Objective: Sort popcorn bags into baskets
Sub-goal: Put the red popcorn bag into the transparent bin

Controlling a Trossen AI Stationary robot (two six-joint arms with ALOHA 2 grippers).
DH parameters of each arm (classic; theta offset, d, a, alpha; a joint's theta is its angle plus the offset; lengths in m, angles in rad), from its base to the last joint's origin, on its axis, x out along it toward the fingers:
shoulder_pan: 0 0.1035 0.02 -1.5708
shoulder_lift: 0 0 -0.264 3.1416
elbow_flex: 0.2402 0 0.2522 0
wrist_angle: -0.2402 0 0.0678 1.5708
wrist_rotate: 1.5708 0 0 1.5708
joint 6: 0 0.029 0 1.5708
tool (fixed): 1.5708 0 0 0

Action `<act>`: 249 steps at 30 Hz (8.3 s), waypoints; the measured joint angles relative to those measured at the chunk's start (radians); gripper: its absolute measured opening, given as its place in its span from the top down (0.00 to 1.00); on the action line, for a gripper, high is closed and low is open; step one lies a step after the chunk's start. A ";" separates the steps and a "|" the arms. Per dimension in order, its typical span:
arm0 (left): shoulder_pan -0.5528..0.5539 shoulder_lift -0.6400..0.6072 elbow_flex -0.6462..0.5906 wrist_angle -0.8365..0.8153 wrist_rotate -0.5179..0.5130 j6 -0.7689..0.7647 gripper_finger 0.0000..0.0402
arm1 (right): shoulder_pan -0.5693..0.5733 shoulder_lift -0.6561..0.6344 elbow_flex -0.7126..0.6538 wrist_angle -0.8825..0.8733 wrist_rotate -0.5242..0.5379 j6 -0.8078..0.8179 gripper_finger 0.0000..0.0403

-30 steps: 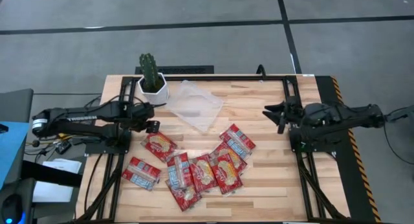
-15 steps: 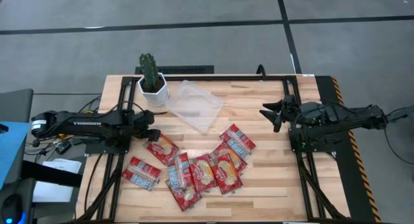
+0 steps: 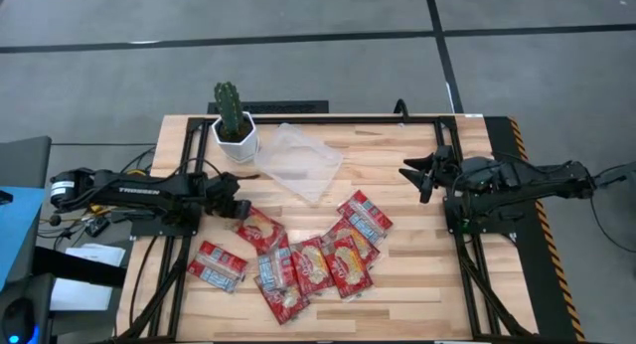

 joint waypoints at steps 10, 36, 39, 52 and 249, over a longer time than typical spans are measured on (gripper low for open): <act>0.000 -0.038 0.110 0.106 -0.023 -0.204 1.00 | 0.000 0.001 0.000 -0.003 0.001 -0.008 0.53; 0.001 -0.047 0.589 0.134 -0.298 -0.204 1.00 | 0.000 0.000 0.000 -0.010 0.002 -0.038 0.64; 0.002 -0.047 0.601 0.075 -0.248 -0.027 0.99 | 0.000 0.000 0.000 -0.016 -0.002 -0.056 0.64; -0.087 0.080 0.588 -0.443 -0.164 0.030 0.53 | 0.000 0.090 0.000 -0.070 -0.067 -0.079 0.53; 0.377 0.782 1.179 -0.232 0.036 0.785 1.00 | 0.004 1.023 1.105 -0.582 -0.050 -0.314 0.92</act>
